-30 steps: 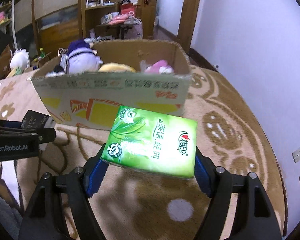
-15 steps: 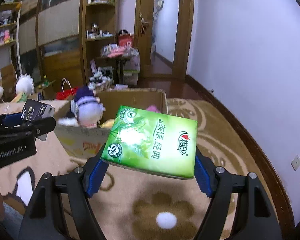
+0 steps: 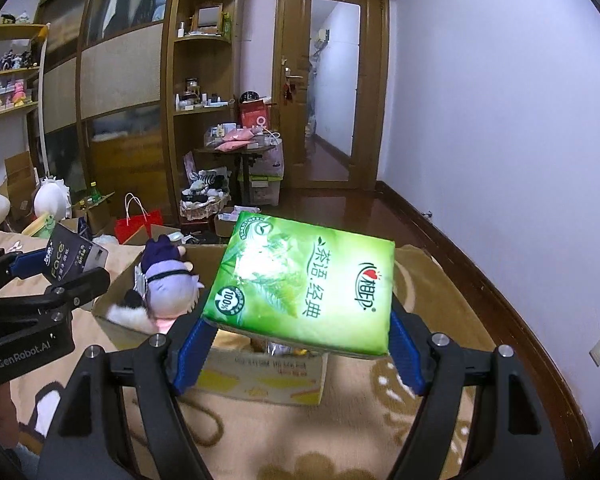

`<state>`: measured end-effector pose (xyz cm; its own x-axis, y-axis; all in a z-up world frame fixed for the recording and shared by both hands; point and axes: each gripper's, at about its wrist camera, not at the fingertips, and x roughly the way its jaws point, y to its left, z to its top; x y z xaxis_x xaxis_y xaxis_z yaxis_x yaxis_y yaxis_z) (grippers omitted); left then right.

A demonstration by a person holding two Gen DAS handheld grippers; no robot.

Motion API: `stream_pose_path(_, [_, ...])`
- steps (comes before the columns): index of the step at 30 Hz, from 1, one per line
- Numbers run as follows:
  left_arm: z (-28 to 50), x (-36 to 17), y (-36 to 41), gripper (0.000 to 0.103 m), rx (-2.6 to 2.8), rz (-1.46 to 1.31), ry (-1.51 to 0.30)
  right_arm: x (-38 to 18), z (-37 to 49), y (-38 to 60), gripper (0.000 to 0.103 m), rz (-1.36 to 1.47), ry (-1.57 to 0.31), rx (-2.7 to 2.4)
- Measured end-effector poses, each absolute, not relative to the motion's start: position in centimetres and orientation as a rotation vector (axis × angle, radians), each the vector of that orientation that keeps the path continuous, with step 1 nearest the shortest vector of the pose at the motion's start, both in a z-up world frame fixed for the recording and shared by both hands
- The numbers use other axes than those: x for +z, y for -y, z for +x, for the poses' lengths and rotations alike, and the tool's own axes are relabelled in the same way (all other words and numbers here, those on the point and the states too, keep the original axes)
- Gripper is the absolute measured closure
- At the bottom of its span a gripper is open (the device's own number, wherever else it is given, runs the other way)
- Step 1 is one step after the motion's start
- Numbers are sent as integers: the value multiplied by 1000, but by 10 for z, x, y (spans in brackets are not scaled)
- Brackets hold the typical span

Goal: Organize soft objects
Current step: 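Lift both tissue packs over the box and release them inside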

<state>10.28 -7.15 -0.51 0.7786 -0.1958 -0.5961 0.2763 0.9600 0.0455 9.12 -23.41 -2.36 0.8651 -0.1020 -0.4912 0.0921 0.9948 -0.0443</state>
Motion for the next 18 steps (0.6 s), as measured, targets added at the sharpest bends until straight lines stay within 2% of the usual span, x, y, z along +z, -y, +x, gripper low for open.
stream_pose_path(18, [152,-40,63,38,-225,80,-729,-61,132,231,22,15,-571,43])
